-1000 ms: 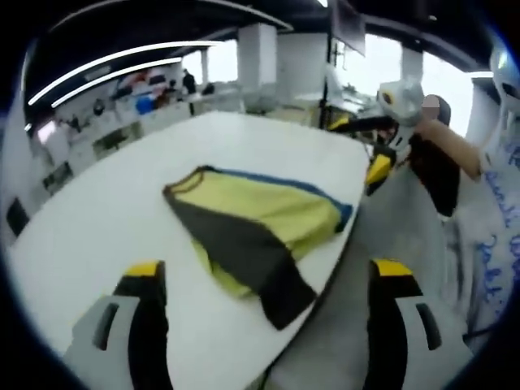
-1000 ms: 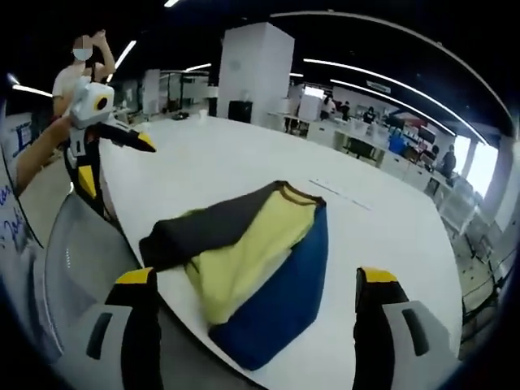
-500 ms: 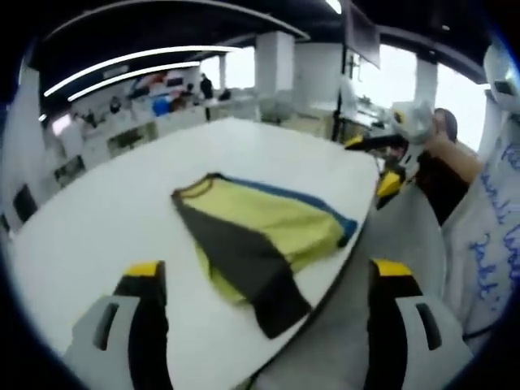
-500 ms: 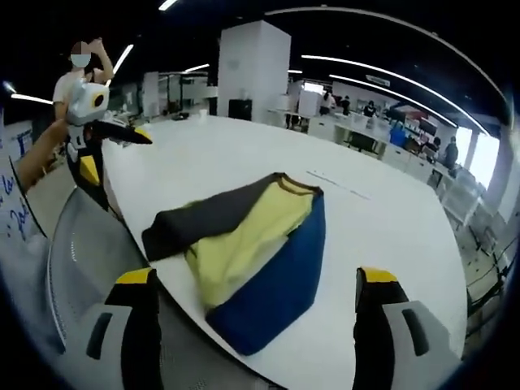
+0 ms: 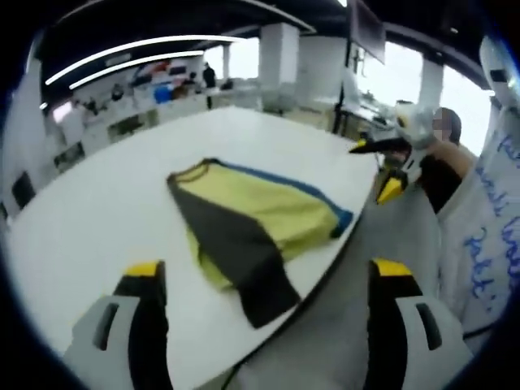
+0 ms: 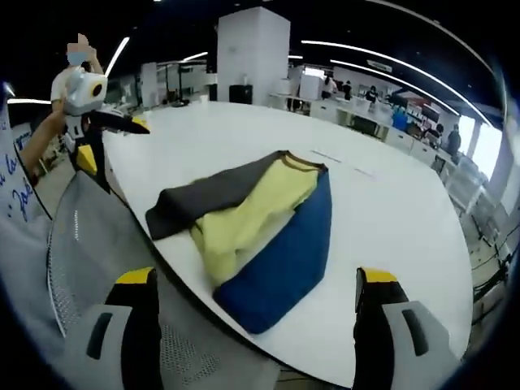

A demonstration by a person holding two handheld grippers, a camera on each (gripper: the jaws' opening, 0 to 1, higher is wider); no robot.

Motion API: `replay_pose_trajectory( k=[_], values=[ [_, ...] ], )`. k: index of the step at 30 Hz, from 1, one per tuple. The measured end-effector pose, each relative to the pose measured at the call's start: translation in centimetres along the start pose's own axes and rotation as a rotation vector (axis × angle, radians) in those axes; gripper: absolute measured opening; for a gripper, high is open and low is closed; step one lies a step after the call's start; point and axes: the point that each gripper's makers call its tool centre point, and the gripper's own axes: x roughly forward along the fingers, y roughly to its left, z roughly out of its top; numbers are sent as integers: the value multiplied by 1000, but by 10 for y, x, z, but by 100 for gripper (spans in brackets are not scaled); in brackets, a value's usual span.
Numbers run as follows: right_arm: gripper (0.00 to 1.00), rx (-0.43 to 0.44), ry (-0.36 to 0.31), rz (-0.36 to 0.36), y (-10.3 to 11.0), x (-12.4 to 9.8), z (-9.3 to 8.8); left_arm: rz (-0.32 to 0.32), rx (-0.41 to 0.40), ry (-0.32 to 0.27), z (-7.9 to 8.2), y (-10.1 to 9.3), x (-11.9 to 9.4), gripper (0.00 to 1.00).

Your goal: Fold the garment on the visible template until the final outline fits inside the template.

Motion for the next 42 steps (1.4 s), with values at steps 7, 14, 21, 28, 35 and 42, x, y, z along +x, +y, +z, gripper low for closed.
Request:
replay_pose_trajectory(
  k=[7, 14, 21, 28, 35, 42],
  values=[
    [100, 15, 37, 24, 13, 3, -8, 18, -14, 12, -7, -1, -5, 99],
    [100, 29, 59, -12, 10, 12, -8, 15, -15, 1, -5, 2, -7, 98],
    [83, 25, 111, 29, 18, 19, -12, 34, -15, -19, 1, 9, -10, 98],
    [57, 11, 134, 62, 22, 34, -13, 50, -32, -36, 3, 13, -13, 99],
    [42, 19, 179, 123, 29, 49, -19, 67, -33, -53, 5, 17, -17, 97],
    [31, 23, 215, 167, 35, 60, -30, 73, -46, -55, 3, 19, -17, 96]
  ],
)
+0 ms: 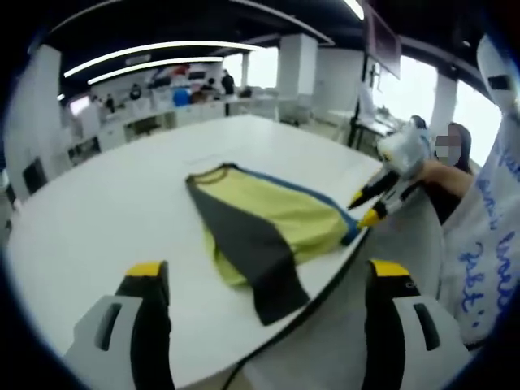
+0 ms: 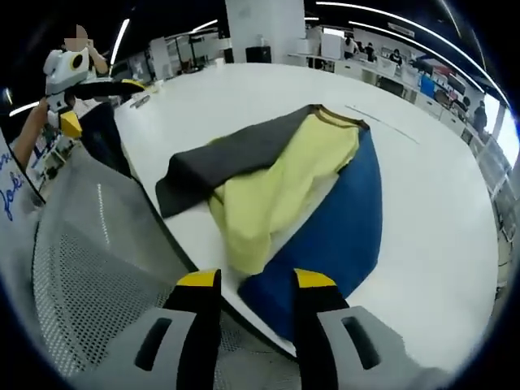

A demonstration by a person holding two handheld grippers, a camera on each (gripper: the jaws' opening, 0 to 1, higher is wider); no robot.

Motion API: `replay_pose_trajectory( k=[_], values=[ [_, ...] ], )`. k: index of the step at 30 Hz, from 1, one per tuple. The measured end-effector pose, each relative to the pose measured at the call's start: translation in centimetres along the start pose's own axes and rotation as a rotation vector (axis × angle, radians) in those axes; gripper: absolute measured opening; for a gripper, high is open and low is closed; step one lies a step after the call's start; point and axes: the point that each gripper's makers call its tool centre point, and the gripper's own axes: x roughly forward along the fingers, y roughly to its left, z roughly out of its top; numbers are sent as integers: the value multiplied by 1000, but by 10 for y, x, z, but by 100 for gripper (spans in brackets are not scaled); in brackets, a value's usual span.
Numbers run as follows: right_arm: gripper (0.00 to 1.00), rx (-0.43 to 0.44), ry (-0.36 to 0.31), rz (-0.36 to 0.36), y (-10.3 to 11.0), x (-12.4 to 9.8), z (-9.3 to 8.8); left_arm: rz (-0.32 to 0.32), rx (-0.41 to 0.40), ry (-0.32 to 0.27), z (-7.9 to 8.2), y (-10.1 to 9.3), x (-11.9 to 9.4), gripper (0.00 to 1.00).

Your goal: Fold the garment on the visible template until the final outline fits inside the template.

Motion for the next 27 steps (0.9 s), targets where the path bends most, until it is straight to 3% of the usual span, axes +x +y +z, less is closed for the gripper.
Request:
replay_pose_trajectory(
  k=[13, 27],
  values=[
    [17, 26, 93, 88, 12, 23, -25, 10, -21, 1, -3, 3, 1, 95],
    [18, -2, 146, 90, 14, 35, -35, 24, -32, -1, -5, 6, -1, 94]
  ],
)
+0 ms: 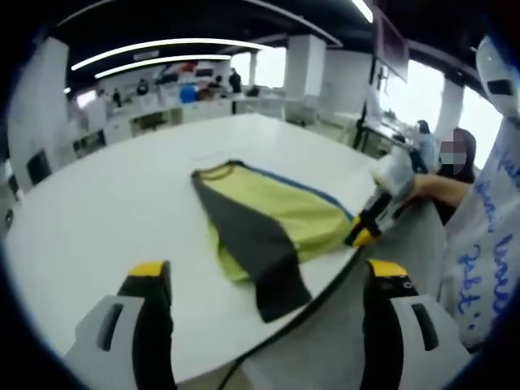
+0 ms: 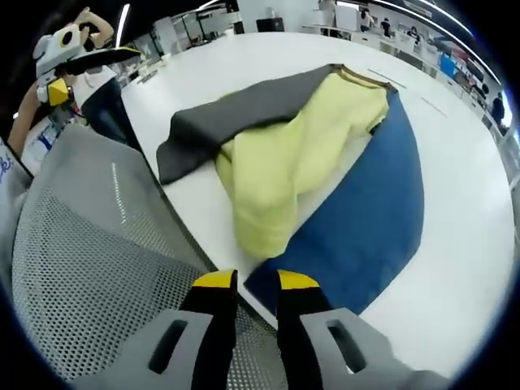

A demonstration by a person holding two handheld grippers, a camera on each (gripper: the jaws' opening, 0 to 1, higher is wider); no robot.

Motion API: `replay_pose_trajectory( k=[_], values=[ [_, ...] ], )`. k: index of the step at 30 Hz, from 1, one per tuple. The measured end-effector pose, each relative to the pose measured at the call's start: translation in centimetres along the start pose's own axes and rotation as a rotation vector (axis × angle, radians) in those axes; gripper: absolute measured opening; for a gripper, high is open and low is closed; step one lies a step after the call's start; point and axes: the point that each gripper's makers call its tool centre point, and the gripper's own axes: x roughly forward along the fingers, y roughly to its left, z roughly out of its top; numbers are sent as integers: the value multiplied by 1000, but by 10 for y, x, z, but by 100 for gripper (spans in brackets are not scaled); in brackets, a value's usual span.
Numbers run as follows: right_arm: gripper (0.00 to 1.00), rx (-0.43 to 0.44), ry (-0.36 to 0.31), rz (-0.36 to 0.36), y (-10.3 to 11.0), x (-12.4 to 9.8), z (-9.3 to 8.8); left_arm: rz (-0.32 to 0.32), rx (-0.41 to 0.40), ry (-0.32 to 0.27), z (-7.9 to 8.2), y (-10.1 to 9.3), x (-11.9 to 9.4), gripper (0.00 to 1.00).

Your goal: Fold the garment on the visible template until the final outline fits inside the template.

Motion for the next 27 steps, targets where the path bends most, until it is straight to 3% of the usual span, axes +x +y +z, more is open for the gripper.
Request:
replay_pose_trajectory(
  k=[3, 10, 14, 21, 27],
  values=[
    [18, -28, 36, -7, 1, 4, -6, 3, -3, -1, 0, 1, 0, 94],
    [15, -14, 24, -19, -2, 3, -4, 5, -3, -4, 2, 1, -1, 93],
    [12, -73, 41, -61, -4, 4, -5, 0, 0, 0, 2, 0, 0, 92],
    [9, -94, 41, -70, -7, 4, -5, -13, 0, 1, 3, -4, 0, 91],
    [4, -57, 30, -79, -12, 4, -4, -7, 1, 1, 3, -4, -2, 90]
  ],
)
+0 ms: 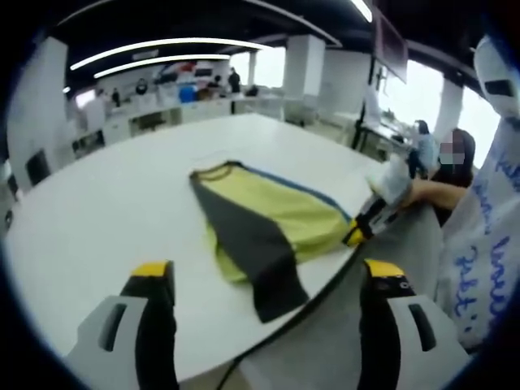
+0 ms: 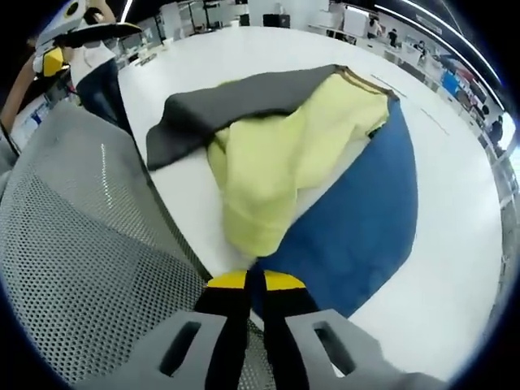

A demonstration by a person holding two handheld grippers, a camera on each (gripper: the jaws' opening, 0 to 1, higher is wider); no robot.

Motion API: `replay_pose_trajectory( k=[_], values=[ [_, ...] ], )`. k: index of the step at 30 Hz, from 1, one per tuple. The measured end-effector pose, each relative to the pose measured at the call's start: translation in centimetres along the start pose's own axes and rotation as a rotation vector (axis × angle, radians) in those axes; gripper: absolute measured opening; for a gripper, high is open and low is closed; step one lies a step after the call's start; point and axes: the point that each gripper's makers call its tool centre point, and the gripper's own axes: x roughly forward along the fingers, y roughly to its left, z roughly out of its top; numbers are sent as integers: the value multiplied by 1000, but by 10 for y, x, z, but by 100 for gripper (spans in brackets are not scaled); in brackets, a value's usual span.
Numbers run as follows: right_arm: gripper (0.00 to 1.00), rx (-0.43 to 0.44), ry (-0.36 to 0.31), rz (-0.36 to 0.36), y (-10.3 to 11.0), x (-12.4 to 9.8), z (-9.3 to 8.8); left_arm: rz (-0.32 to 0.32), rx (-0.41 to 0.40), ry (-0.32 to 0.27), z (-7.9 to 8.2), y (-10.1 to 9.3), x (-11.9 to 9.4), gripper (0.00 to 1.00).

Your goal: Fold the garment on the visible template until the final outline fits inside the template.

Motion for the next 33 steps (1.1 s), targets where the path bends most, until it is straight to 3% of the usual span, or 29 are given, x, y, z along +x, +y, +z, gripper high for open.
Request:
replay_pose_trajectory(
  k=[15, 22, 33],
  values=[
    [3, 41, 8, 16, 1, -1, -1, 9, 7, 1, 0, -5, -4, 93],
    [3, 81, -69, 12, -7, -27, 5, 12, 14, 0, -1, -10, -8, 95],
    [3, 60, -124, -83, -45, -66, 16, 0, 15, 3, -3, -19, -8, 98]
  ],
)
